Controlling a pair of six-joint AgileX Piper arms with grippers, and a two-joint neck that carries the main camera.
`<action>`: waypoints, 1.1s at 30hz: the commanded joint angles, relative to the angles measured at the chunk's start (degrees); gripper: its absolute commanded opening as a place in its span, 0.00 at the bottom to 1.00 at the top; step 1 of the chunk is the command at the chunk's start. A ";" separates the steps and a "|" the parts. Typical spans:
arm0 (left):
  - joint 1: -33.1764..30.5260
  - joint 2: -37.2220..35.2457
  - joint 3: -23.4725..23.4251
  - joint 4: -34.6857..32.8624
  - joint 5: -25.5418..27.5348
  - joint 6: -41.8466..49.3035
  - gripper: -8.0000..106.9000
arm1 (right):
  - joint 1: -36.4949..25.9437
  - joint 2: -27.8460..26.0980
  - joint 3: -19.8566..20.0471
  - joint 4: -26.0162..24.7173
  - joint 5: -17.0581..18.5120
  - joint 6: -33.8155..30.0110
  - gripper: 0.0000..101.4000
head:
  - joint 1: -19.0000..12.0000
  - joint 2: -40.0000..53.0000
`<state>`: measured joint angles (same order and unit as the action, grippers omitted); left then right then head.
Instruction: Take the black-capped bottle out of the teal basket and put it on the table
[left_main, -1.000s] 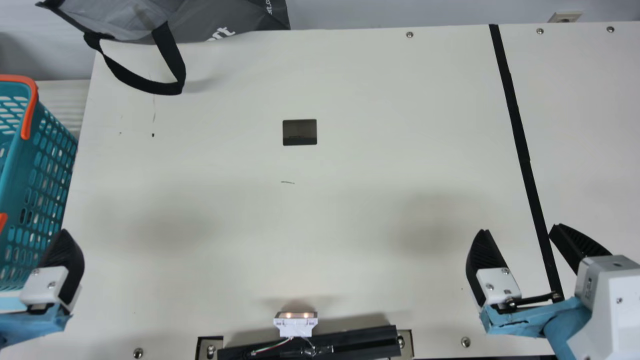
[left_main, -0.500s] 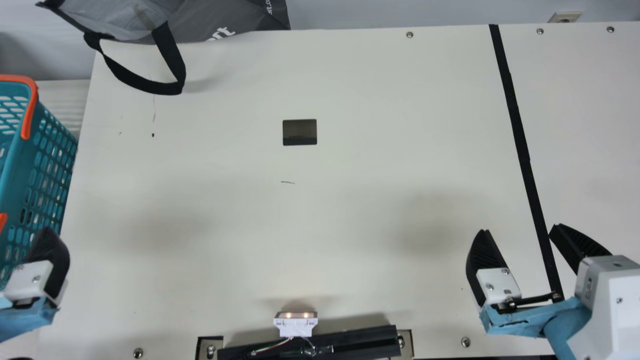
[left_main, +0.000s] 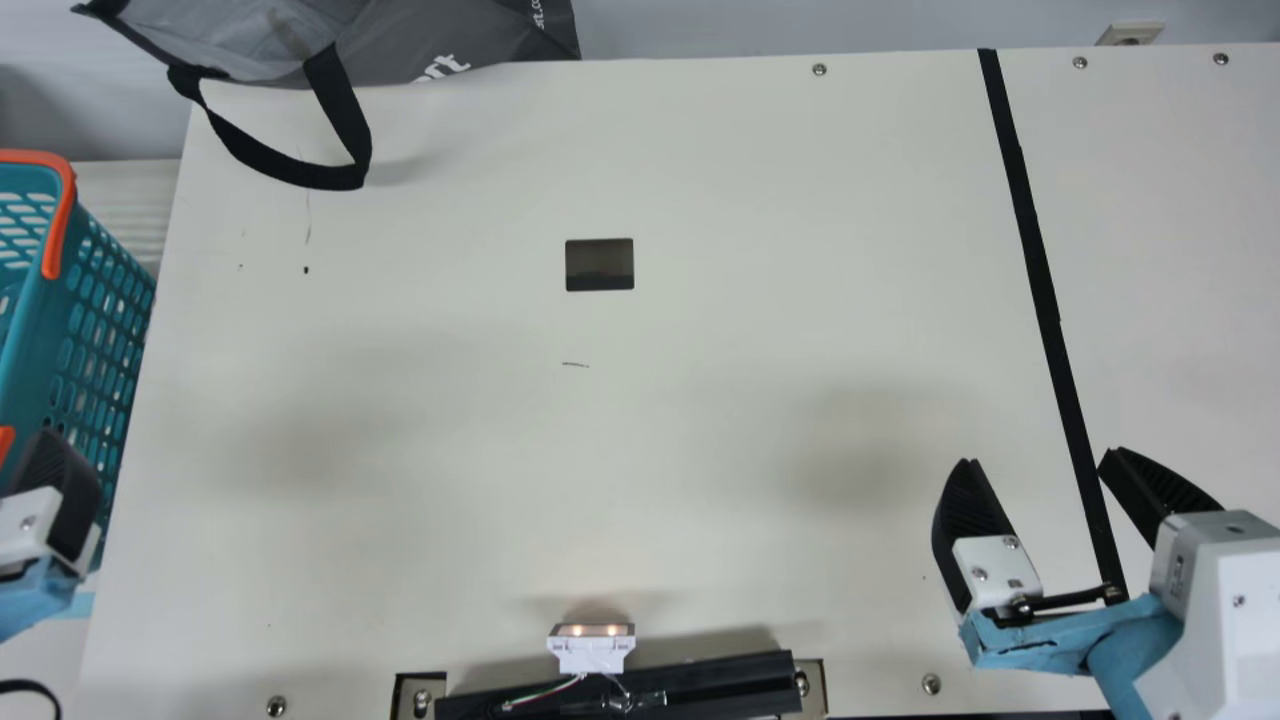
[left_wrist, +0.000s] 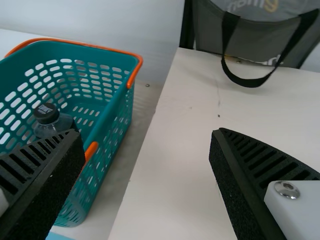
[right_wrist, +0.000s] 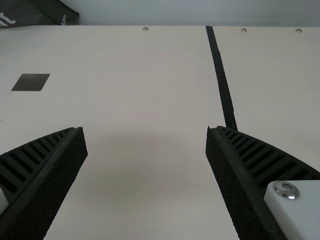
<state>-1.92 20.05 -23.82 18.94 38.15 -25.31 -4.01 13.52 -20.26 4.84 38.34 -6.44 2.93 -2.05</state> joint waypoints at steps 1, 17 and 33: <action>0.18 0.44 -0.07 0.73 -0.18 -1.35 1.00 | 0.00 0.00 0.00 0.00 0.00 0.00 0.90 | -0.21 0.47; 5.83 5.91 -0.49 1.85 -5.06 -3.79 1.00 | 0.00 0.00 0.00 0.00 0.00 0.00 0.90 | -0.21 0.47; 22.01 22.47 -3.14 -17.40 -19.65 16.16 1.00 | 0.00 0.00 0.00 -0.06 0.03 0.00 0.90 | -0.21 0.47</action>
<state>18.59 39.89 -26.71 6.11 19.69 -13.60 -4.01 13.52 -20.26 4.79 38.37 -6.44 2.93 -2.05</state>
